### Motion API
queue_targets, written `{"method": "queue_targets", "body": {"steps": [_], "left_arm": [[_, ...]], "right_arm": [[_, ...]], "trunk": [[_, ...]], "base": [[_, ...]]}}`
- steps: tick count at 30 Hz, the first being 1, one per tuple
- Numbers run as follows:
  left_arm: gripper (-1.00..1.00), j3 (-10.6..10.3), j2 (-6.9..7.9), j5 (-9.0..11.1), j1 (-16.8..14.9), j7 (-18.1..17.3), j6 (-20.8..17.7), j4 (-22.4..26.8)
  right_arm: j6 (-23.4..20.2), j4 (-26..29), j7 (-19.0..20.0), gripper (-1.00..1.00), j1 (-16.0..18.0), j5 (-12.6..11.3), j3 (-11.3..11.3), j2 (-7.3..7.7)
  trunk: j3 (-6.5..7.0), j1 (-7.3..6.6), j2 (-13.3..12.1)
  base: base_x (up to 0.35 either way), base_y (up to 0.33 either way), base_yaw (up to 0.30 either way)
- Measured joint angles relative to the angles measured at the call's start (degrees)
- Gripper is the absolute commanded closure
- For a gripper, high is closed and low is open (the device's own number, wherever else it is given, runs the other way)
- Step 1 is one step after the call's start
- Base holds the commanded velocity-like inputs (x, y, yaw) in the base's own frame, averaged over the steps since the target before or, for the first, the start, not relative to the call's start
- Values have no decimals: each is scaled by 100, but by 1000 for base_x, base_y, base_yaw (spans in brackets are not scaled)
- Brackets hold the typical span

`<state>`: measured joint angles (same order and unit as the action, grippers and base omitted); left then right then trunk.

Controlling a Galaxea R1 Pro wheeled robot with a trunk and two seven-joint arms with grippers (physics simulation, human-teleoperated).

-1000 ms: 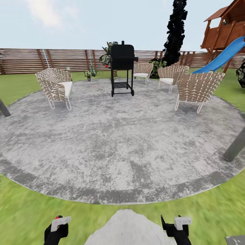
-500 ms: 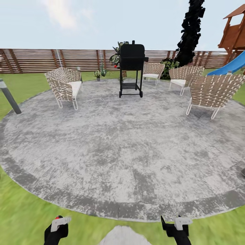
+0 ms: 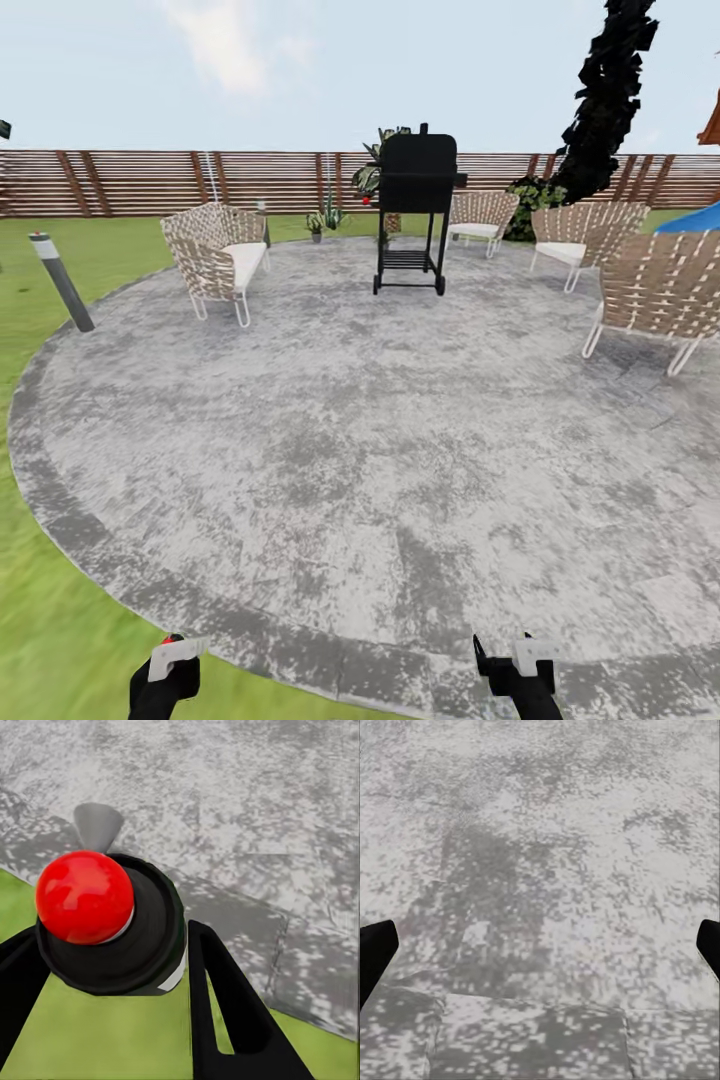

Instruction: Pick up the pesticide atomizer in the garden and spray insectifuge to fully cover both potted plants in the garden.

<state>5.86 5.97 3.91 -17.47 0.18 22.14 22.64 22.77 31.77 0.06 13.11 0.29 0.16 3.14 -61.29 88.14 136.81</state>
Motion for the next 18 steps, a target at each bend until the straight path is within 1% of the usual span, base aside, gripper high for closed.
{"method": "queue_targets", "body": {"steps": [9,14,18], "left_arm": [[100,-1,0,6,-2,0,5,2],[100,4,5,15,0,0,7,7],[100,3,8,16,1,-1,9,6]], "right_arm": [[0,0,0,-100,0,1,1,-3],[1,-2,0,-100,2,3,3,-3],[0,-1,-1,-100,0,2,0,-3]], "trunk": [[0,0,0],[0,-1,0],[0,-1,0]], "base": [[288,-171,181],[331,-33,172],[339,-2,66]]}}
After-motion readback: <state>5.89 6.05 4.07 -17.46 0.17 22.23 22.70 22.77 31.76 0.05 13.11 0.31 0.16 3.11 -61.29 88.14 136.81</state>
